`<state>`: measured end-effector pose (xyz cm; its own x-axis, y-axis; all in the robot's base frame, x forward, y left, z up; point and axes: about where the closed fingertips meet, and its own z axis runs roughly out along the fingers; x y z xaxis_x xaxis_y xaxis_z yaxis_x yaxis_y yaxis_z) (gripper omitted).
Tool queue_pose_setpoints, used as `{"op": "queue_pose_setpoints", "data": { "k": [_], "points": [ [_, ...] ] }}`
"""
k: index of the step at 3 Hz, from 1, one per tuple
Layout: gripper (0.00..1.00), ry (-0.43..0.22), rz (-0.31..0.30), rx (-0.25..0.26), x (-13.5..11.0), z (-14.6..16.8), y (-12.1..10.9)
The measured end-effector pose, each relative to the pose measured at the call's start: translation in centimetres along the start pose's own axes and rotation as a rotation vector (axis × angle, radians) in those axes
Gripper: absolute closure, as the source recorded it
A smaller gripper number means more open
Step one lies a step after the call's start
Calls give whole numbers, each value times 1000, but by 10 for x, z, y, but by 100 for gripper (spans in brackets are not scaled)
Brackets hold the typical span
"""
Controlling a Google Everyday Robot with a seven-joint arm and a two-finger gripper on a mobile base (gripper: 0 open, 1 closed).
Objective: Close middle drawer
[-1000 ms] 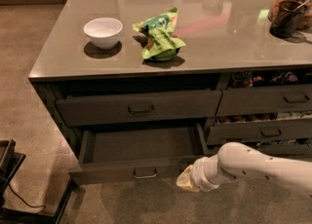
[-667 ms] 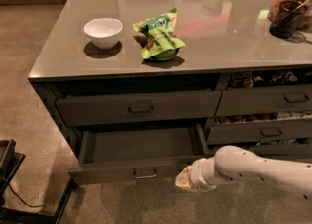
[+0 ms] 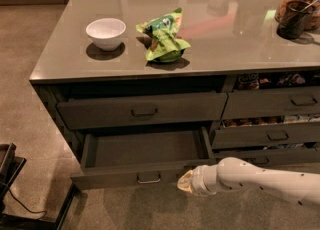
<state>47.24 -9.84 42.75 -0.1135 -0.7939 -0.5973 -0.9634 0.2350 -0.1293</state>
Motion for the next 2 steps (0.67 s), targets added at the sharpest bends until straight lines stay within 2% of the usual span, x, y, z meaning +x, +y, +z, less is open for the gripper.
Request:
{"op": "queue_pose_setpoints", "data": {
  "k": [1, 2],
  "points": [
    [100, 0, 0, 0, 0, 0, 0],
    [100, -7, 5, 23, 4, 4, 0]
  ]
}}
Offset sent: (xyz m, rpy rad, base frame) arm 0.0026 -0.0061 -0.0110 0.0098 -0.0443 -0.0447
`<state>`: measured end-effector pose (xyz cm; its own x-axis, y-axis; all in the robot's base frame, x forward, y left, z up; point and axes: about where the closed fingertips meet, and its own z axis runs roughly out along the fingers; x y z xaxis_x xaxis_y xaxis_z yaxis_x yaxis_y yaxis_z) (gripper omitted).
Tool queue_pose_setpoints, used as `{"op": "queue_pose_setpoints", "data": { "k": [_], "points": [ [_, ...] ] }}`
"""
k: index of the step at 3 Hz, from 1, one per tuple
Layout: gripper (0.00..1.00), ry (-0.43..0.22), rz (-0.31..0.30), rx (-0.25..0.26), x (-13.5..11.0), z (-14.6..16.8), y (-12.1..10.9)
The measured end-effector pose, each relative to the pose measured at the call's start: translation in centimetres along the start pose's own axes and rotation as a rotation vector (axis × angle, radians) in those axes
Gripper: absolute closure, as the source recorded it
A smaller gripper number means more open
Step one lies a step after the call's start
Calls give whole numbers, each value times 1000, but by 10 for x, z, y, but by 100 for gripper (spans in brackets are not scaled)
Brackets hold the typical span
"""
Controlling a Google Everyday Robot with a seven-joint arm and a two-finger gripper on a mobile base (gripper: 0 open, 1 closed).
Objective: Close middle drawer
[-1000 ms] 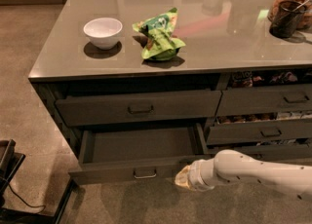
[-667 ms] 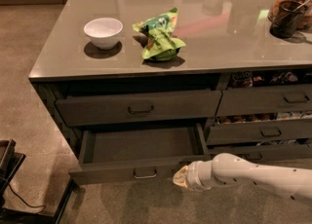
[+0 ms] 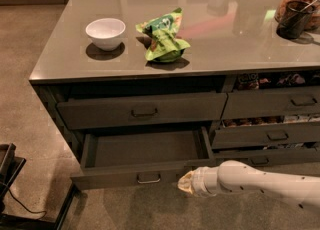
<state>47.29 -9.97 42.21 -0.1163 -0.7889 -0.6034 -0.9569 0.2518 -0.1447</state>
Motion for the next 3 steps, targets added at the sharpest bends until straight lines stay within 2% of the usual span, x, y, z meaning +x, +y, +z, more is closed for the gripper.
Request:
{"op": "queue_pose_setpoints", "data": {
  "k": [3],
  "points": [
    [100, -51, -35, 120, 8, 24, -21]
  ]
}}
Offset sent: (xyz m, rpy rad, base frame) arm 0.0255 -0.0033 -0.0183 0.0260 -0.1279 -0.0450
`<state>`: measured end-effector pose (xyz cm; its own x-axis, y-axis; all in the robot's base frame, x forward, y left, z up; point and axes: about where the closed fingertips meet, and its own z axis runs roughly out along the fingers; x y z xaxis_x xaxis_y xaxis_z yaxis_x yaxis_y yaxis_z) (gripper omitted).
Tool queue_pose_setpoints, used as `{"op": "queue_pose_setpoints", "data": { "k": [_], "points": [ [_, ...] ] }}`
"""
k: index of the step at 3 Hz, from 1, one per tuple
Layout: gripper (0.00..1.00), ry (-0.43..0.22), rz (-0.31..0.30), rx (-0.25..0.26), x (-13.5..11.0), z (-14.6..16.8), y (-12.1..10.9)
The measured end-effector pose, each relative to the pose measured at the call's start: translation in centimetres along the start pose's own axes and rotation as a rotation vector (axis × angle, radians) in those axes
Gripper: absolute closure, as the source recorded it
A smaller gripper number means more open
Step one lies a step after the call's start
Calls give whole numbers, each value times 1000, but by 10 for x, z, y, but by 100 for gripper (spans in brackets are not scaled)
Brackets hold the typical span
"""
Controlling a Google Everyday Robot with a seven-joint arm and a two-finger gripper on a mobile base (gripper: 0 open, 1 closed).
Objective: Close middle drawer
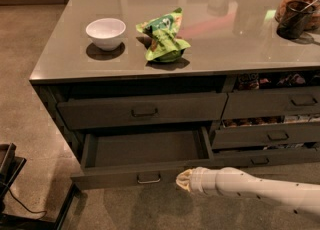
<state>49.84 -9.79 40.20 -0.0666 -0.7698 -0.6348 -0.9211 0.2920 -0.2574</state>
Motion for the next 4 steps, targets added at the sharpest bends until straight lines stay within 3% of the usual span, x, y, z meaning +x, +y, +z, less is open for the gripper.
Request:
{"op": "queue_pose_setpoints", "data": {
  "k": [2, 3, 4],
  "points": [
    [100, -13, -32, 109, 6, 17, -15],
    [100, -7, -58, 192, 11, 21, -20],
    [100, -12, -115, 302, 16, 28, -41]
  ]
}}
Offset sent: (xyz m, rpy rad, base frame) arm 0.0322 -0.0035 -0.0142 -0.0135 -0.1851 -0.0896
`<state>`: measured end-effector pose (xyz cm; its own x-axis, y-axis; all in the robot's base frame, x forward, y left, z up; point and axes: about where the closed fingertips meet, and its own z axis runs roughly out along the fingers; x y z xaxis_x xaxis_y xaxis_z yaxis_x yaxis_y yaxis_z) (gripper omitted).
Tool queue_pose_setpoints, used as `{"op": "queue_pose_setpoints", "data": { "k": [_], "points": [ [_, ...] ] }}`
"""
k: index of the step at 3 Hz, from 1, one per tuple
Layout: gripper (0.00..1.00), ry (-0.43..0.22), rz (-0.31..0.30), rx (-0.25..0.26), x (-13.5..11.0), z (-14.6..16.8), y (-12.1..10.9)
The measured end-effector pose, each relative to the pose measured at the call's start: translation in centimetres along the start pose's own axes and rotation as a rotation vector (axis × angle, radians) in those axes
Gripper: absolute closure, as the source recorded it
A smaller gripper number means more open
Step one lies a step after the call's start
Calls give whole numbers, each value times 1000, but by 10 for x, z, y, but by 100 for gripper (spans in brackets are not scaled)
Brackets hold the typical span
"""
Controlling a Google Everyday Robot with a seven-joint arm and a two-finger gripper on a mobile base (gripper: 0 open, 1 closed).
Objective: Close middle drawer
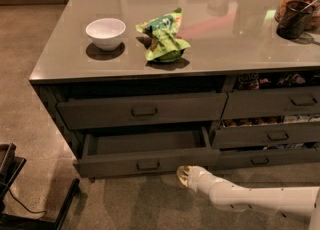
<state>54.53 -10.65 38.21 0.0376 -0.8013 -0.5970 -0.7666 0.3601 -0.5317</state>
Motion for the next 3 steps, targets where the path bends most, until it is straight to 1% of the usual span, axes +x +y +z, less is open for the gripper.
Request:
{"op": "queue_pose_setpoints", "data": {
  "k": [1, 2, 3],
  "points": [
    [100, 0, 0, 0, 0, 0, 0],
    [100, 6, -28, 49, 2, 4, -6],
    [100, 8, -69, 126, 3, 11, -20]
  ]
}}
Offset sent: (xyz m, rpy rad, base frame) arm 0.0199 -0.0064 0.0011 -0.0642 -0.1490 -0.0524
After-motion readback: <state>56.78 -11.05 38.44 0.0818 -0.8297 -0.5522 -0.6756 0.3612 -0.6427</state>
